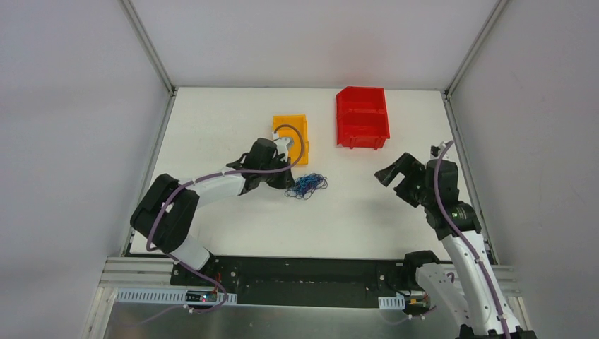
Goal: Untangle the cables
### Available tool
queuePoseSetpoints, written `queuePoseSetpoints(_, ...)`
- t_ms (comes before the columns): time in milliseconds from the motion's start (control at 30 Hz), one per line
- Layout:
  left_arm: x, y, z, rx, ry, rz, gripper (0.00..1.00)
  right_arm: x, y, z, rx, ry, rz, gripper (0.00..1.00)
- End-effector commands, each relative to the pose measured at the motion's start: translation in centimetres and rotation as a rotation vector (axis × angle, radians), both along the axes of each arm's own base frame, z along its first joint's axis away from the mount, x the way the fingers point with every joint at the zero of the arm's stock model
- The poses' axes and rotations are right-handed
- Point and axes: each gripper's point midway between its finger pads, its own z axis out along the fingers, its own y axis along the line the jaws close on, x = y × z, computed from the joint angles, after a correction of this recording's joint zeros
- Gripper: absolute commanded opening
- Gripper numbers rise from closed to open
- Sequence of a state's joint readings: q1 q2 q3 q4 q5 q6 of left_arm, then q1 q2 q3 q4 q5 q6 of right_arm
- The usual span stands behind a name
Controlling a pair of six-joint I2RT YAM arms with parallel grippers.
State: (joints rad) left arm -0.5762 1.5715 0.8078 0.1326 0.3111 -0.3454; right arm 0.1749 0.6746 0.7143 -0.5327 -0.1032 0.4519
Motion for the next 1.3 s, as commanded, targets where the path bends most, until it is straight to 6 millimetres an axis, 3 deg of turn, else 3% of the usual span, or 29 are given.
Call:
queuePoseSetpoints(0,-1.6,-1.4,3.7,-0.131,-0.049,-0.073,0.0,0.7,2.2,0.7,0.073,-0.002,0.089,0.94)
queuePoseSetpoints(433,-4.9,-1.0,8.5,-0.313,-0.088,-0.073,0.0,0.3,7.5,-1.3,0.14,0.052,0.269,0.9)
queuePoseSetpoints(700,-5.4,-0.6,9.4,-0.33,-0.089,-0.054,0.0,-0.6,11.1,-3.2,0.14,0.082,0.36,0.9)
queuePoseSetpoints(900,-4.9,-0.7,8.7,-0.31,-0.072,-0.041,0.0,-0.3,14.5,-4.4,0.141,0.079,0.413,0.84)
queuePoseSetpoints(1100,-4.5,-1.0,7.6,-0.288,-0.04,-0.041,0.0,0.4,18.5,-6.2,0.108,0.108,0.45,0.68)
queuePoseSetpoints(1267,-3.9,0.5,6.3,-0.201,-0.019,0.051,0.0,0.7,20.6,-7.6,0.093,0.106,0.484,0.59)
